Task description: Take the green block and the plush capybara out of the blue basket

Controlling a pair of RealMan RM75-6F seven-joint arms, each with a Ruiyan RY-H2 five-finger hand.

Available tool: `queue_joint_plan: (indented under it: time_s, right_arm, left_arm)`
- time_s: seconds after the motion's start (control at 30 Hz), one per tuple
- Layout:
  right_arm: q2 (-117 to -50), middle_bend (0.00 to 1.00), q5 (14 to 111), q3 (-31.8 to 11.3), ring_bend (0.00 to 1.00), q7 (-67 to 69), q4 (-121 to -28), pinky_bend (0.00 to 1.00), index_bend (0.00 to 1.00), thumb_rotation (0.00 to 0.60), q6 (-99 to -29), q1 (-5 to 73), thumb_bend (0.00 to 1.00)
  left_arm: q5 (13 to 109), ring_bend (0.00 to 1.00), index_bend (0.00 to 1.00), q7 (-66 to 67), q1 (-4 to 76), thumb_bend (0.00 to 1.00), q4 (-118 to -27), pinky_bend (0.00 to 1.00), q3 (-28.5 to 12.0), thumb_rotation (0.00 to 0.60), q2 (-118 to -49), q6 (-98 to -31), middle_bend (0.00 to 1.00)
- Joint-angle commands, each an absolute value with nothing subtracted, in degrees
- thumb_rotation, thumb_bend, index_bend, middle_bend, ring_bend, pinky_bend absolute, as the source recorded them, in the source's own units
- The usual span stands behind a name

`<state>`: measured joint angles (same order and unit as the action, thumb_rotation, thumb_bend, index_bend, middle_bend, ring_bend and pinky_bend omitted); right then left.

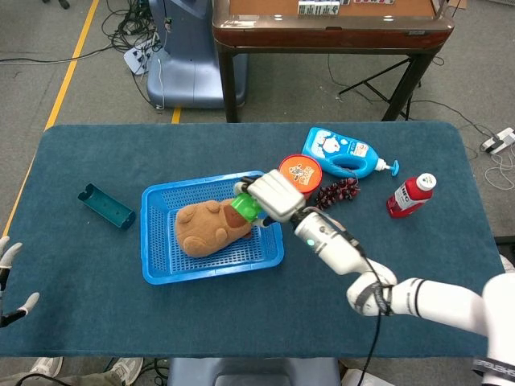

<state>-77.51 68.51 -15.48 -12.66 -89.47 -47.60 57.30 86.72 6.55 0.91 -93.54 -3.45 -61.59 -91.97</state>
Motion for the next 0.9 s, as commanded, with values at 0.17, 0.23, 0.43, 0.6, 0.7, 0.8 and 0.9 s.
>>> queue_joint_plan:
  time_s: [0.17,0.23,0.43,0.6,0.7,0.8,0.9]
  right_arm:
    - [-65.67,0.43,72.36,-7.25,0.46,-8.78,-95.62,0.63,0.51,0.600,-51.28,46.77,0.24]
    - [-65.10,0.42,72.62,-6.03,0.45,-8.01,-95.15,0.63,0.51,0.600,-50.85,45.71,0.23]
    - [-64.90,0.34,71.80,-2.83,0.36,-5.18,-91.76,0.57,0.40,0.600,-46.98,43.62,0.19]
    - [-65.81,0.18,70.02,-1.17,0.19,-4.99,-88.12,0.38,0.15,0.600,-42.25,43.62,0.14]
    - [-66.12,0.05,69.03,-0.97,0.09,-5.39,-87.62,0.27,0.00,0.600,-40.43,43.94,0.09]
    - [-65.94,0.00,69.29,-1.00,0.03,-5.34,-87.95,0.21,0.00,0.600,-40.30,43.77,0.07]
    - [-65.03,0.00,71.00,-1.32,0.00,-5.09,-89.24,0.19,0.00,0.600,-43.54,42.36,0.05]
  left_arm:
    - [87.35,0.10,0.11,7.45,1.74,0.22,-94.15,0.17,-3.56,0.600,-62.12,-91.25,0.05]
    - [87.44,0.10,0.11,7.75,1.88,0.22,-94.34,0.17,-3.55,0.600,-62.21,-91.10,0.05]
    - [87.58,0.10,0.11,8.59,2.12,0.22,-94.86,0.17,-3.59,0.600,-62.42,-90.97,0.05]
    - [87.74,0.10,0.11,9.34,2.51,0.22,-95.23,0.17,-3.51,0.600,-62.51,-90.42,0.05]
    - [88.21,0.10,0.11,9.89,2.72,0.22,-95.63,0.17,-3.51,0.600,-62.57,-90.49,0.05]
    - [88.66,0.10,0.11,10.20,3.05,0.22,-95.83,0.17,-3.49,0.600,-62.58,-90.30,0.05]
    - [89.09,0.10,0.11,10.44,3.47,0.22,-96.22,0.17,-3.54,0.600,-62.39,-90.00,0.05]
